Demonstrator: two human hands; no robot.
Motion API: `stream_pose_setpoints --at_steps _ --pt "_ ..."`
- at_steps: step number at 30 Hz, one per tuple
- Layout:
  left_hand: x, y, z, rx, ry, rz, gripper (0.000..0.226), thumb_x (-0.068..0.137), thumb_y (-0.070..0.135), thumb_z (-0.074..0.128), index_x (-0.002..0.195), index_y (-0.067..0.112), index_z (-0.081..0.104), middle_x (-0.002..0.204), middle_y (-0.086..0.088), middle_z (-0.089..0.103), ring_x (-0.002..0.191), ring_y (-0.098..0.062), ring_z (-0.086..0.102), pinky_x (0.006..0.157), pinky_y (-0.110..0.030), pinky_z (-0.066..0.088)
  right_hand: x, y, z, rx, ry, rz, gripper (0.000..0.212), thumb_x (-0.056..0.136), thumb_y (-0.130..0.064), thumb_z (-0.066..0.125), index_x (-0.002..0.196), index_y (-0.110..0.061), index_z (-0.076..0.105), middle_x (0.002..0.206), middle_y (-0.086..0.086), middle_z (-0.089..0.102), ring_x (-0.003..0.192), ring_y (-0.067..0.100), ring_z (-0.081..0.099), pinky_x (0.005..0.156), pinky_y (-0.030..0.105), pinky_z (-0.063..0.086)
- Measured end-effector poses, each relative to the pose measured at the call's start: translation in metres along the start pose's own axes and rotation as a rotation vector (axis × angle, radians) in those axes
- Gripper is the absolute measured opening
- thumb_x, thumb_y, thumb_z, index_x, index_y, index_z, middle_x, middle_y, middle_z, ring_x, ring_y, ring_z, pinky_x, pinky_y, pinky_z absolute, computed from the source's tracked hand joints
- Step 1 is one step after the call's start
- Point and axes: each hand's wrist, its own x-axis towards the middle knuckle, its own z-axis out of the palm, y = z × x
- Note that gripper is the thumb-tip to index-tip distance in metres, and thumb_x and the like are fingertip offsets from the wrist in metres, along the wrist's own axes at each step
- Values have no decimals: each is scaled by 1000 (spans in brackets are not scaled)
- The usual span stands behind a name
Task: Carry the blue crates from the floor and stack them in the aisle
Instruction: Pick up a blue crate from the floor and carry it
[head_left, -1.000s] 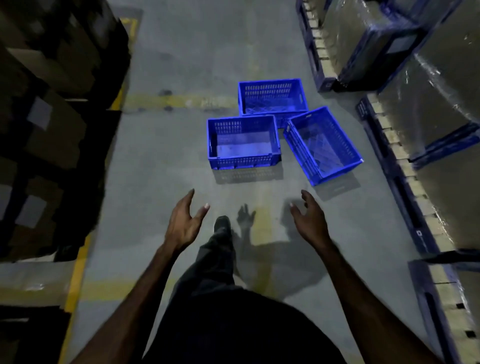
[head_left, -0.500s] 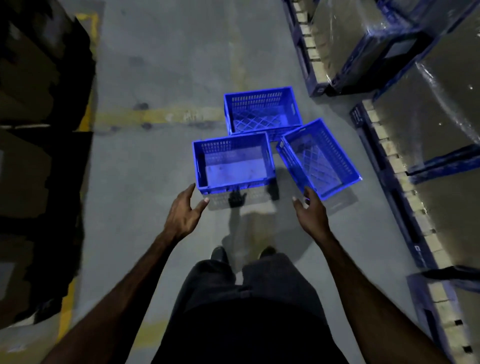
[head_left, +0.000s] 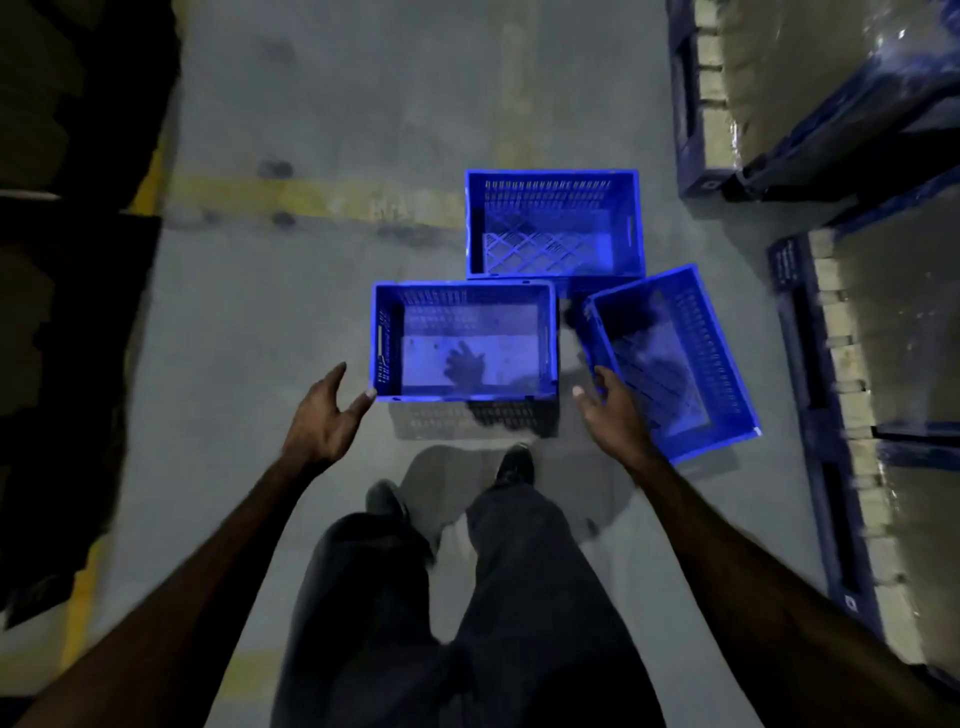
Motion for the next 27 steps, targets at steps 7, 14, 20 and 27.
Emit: stream_pose_setpoints --at_steps 7,14,20,27 --pt "116 -23 44 -71 -16 -124 79 95 58 60 158 17 36 158 -12 44 141 -32 47 115 -49 41 117 24 36 -19 -21 97 63 97 -33 61 151 -10 38 150 13 48 134 29 50 108 38 40" --pt "236 -80 99 -50 -70 -172 81 94 58 61 158 15 35 156 -15 46 139 -32 50 113 -48 42 224 75 105 -91 -2 171 62 97 -41 59 150 -14 40 149 11 50 132 31 51 109 43 42" --pt "319 -130 162 -73 -83 -206 78 96 53 62 157 13 36 155 -16 48 139 -34 49 113 -45 41 301 123 160 -130 30 225 62 96 -38 61 148 -9 43 148 15 50 132 34 51 109 44 42" --pt "364 -183 214 -81 2 -274 77 81 64 69 140 15 56 128 -18 62 110 -41 65 97 -52 54 351 158 194 -92 67 317 60 96 -34 63 145 -5 44 144 18 54 128 36 54 101 40 44"
